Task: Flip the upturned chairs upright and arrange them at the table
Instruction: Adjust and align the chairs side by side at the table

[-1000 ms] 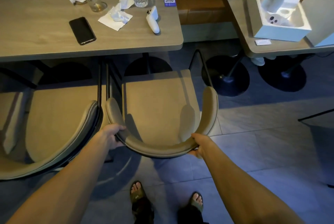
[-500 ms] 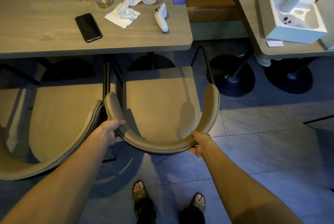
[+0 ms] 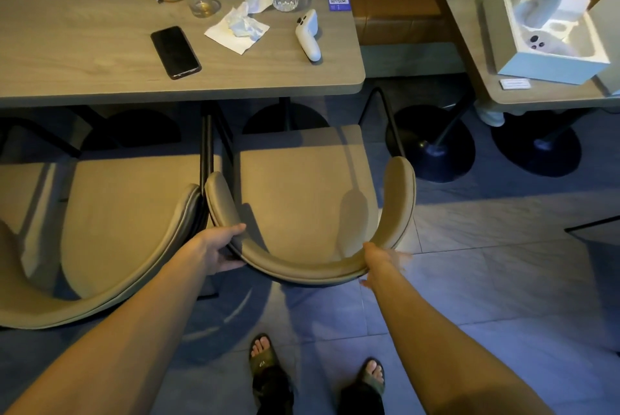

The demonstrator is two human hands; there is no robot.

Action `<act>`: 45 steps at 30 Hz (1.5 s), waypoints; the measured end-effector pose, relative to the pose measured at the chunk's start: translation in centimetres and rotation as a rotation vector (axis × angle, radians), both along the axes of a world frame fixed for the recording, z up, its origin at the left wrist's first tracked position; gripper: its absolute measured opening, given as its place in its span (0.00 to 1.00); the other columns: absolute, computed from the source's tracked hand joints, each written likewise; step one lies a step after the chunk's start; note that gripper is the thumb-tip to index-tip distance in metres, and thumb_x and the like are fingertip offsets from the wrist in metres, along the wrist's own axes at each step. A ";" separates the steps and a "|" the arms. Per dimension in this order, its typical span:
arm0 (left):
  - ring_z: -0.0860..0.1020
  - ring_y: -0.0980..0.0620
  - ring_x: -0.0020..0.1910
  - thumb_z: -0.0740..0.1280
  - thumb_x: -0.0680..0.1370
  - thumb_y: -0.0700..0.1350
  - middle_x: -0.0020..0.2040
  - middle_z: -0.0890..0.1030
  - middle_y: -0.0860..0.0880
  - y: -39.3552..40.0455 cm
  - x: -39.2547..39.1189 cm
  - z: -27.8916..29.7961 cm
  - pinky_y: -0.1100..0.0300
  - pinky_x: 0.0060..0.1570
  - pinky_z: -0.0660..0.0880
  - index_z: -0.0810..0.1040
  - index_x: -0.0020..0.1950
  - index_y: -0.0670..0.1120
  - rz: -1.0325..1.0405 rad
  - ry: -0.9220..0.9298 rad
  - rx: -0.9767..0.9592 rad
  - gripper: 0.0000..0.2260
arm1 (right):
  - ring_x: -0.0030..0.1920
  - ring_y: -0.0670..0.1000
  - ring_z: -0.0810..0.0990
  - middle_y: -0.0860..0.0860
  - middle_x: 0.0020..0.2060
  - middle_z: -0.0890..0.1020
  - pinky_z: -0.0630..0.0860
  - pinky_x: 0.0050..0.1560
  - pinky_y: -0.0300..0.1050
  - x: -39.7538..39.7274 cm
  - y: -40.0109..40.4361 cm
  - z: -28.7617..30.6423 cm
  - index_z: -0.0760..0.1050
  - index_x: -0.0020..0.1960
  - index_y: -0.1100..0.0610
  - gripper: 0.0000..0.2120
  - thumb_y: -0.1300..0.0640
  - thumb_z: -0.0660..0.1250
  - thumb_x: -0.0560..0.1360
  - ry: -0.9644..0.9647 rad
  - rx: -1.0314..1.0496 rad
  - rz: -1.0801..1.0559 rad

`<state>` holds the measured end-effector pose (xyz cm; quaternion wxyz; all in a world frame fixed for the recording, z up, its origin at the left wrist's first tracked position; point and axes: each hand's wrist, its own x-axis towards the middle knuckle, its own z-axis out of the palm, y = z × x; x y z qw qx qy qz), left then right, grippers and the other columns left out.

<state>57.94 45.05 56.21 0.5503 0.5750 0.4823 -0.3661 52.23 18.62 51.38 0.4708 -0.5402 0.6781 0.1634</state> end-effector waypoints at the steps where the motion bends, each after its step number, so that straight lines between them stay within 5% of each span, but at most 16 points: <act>1: 0.75 0.42 0.65 0.70 0.77 0.50 0.71 0.71 0.44 0.4 -0.3 -0.1 0.49 0.52 0.77 0.68 0.72 0.42 -0.039 -0.001 0.013 0.27 | 0.73 0.62 0.66 0.60 0.76 0.62 0.69 0.69 0.64 0.1 0.8 0.2 0.45 0.81 0.53 0.47 0.56 0.71 0.72 0.059 -0.163 0.102; 4: 0.71 0.42 0.69 0.68 0.77 0.56 0.72 0.69 0.46 1.6 -0.6 -0.5 0.49 0.58 0.74 0.66 0.74 0.43 -0.172 -0.079 0.116 0.30 | 0.81 0.58 0.45 0.57 0.81 0.42 0.54 0.76 0.57 0.2 3.9 2.1 0.36 0.81 0.55 0.48 0.55 0.68 0.77 0.109 -0.430 0.440; 6: 0.77 0.44 0.57 0.63 0.80 0.55 0.58 0.76 0.46 3.3 -0.2 -0.8 0.48 0.61 0.74 0.73 0.65 0.41 -0.167 -0.249 0.222 0.21 | 0.80 0.60 0.38 0.60 0.80 0.37 0.47 0.78 0.57 0.6 5.8 2.6 0.36 0.81 0.56 0.48 0.52 0.68 0.77 0.113 -0.442 0.563; 8: 0.78 0.47 0.41 0.60 0.80 0.54 0.45 0.80 0.48 5.6 0.3 -0.9 0.46 0.58 0.77 0.79 0.56 0.41 -0.117 -0.384 0.371 0.18 | 0.80 0.61 0.36 0.60 0.80 0.37 0.42 0.78 0.59 0.8 7.4 2.9 0.38 0.82 0.56 0.44 0.51 0.64 0.78 0.136 -0.459 0.666; 10: 0.80 0.43 0.43 0.58 0.78 0.54 0.45 0.83 0.45 8.3 0.7 -0.8 0.46 0.55 0.78 0.81 0.52 0.46 -0.229 -0.438 0.601 0.16 | 0.80 0.59 0.39 0.58 0.81 0.43 0.42 0.78 0.61 1.2 9.2 2.9 0.44 0.82 0.57 0.38 0.49 0.60 0.80 0.130 -0.407 0.874; 12: 0.80 0.40 0.51 0.58 0.77 0.54 0.51 0.83 0.43 10.3 0.7 -1.0 0.48 0.55 0.76 0.81 0.52 0.48 -0.322 -0.475 0.734 0.16 | 0.80 0.58 0.52 0.57 0.80 0.58 0.51 0.77 0.61 1.8 11.8 2.5 0.56 0.79 0.58 0.33 0.43 0.58 0.80 0.003 -0.284 1.027; 15: 0.77 0.41 0.59 0.58 0.78 0.61 0.61 0.80 0.45 12.5 -0.4 -2.7 0.50 0.58 0.72 0.77 0.62 0.48 -0.425 -0.456 0.668 0.22 | 0.72 0.60 0.70 0.55 0.73 0.70 0.66 0.71 0.57 2.7 17.0 1.9 0.61 0.77 0.54 0.41 0.28 0.55 0.74 -0.185 0.057 1.135; 18: 0.77 0.41 0.62 0.50 0.72 0.75 0.62 0.80 0.45 14.4 -2.0 -4.8 0.49 0.62 0.72 0.77 0.64 0.50 -0.566 -0.383 0.514 0.37 | 0.65 0.58 0.76 0.52 0.68 0.76 0.73 0.65 0.58 3.7 20.7 1.1 0.59 0.77 0.48 0.55 0.18 0.53 0.58 -0.196 0.094 1.259; 22: 0.74 0.46 0.68 0.45 0.65 0.81 0.68 0.77 0.51 15.2 -1.3 -6.0 0.47 0.68 0.68 0.73 0.69 0.59 -0.624 -0.409 0.388 0.43 | 0.58 0.57 0.79 0.51 0.60 0.80 0.76 0.59 0.58 4.5 21.7 -0.2 0.52 0.78 0.39 0.47 0.24 0.57 0.63 -0.175 0.042 1.284; 28: 0.72 0.48 0.70 0.49 0.63 0.82 0.70 0.75 0.54 15.1 -1.3 -5.7 0.48 0.71 0.65 0.71 0.69 0.64 -0.591 -0.420 0.304 0.41 | 0.58 0.60 0.79 0.55 0.59 0.81 0.77 0.59 0.55 4.0 21.4 0.3 0.55 0.78 0.39 0.34 0.32 0.58 0.75 -0.173 -0.088 1.338; 45: 0.72 0.49 0.70 0.53 0.63 0.81 0.69 0.76 0.53 14.7 -1.0 -5.8 0.48 0.71 0.65 0.73 0.70 0.58 -0.498 -0.434 0.300 0.43 | 0.59 0.61 0.79 0.57 0.60 0.81 0.76 0.60 0.57 2.7 21.0 -0.4 0.54 0.78 0.41 0.33 0.32 0.56 0.77 -0.163 -0.116 1.373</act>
